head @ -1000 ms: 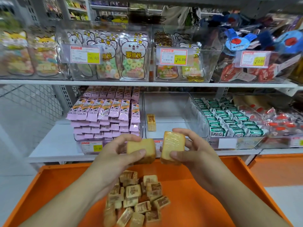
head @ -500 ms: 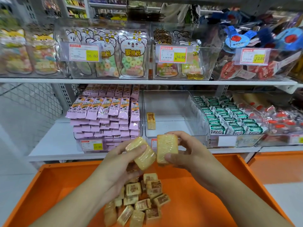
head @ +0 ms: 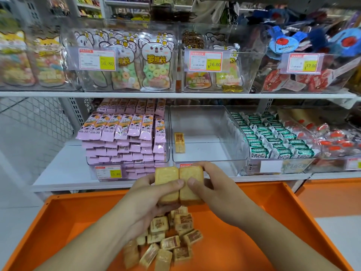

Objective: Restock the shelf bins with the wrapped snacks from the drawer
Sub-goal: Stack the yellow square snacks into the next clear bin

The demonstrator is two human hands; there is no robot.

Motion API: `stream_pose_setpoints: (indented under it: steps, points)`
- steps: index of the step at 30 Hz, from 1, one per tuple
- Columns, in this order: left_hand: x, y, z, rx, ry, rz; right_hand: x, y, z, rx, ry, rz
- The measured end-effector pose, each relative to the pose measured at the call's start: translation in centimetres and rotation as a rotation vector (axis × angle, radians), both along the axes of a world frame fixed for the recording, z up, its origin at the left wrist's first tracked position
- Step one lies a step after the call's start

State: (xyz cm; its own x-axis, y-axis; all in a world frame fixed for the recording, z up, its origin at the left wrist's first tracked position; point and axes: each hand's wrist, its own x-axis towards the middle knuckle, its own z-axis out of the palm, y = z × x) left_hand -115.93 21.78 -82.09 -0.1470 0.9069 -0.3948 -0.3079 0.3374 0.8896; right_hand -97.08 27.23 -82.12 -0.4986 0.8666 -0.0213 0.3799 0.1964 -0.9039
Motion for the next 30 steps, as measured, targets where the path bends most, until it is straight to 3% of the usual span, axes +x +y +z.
stream_pose_setpoints:
  steps: [6,9,14,16,20,22,26,30]
  points:
    - [1.0,1.0,0.3,0.046,0.049,-0.048,0.3,0.6,0.7,0.346,-0.228,0.204]
    - [1.6,1.8,0.4,0.072,0.088,-0.069,-0.4,1.6,-0.1,0.462,-0.186,0.149]
    - [1.3,3.9,0.6,0.086,0.100,-0.072,0.3,4.1,0.7,0.470,-0.162,0.062]
    - [0.7,4.7,0.3,0.145,0.370,-0.114,0.9,6.2,1.6,0.479,-0.207,0.010]
    - [-0.8,5.2,-1.6,0.380,1.229,-0.350,1.1,13.3,1.5,0.443,-0.313,-0.098]
    - [-1.6,5.6,-3.2,0.400,1.489,-0.479,0.4,16.9,0.3,0.372,-0.394,-0.081]
    - [-2.4,6.0,-4.7,0.383,1.628,-0.528,-1.6,21.9,-3.0,0.272,-0.496,0.015]
    - [-2.9,6.7,-5.8,0.499,1.739,-0.449,-2.8,24.7,-6.3,0.186,-0.560,0.071]
